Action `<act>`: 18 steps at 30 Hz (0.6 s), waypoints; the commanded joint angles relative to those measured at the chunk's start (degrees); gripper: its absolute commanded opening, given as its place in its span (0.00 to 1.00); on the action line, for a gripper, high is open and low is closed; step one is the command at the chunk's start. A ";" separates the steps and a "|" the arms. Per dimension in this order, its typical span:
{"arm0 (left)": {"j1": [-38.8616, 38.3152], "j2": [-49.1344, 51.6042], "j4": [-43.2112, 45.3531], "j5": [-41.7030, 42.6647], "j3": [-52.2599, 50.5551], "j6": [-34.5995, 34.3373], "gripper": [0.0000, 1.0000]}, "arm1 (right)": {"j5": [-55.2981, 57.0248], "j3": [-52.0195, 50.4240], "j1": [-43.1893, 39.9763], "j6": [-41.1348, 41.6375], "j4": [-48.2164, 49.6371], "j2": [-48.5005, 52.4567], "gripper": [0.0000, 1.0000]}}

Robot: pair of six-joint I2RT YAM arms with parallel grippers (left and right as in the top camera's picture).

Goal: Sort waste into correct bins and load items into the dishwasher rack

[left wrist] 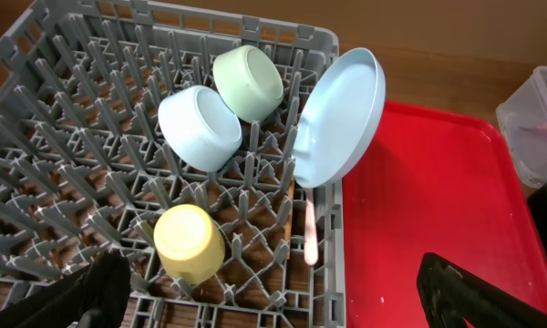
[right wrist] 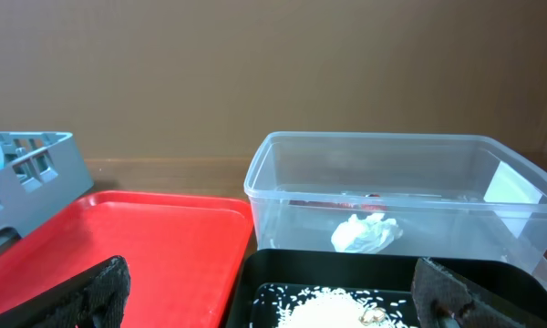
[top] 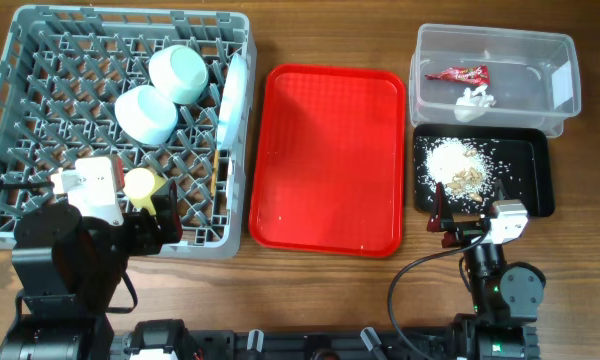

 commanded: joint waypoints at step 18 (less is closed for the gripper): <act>0.59 -6.16 -14.32 1.81 -0.20 1.11 1.00 | 0.20 -0.07 0.24 -0.39 0.24 0.17 1.00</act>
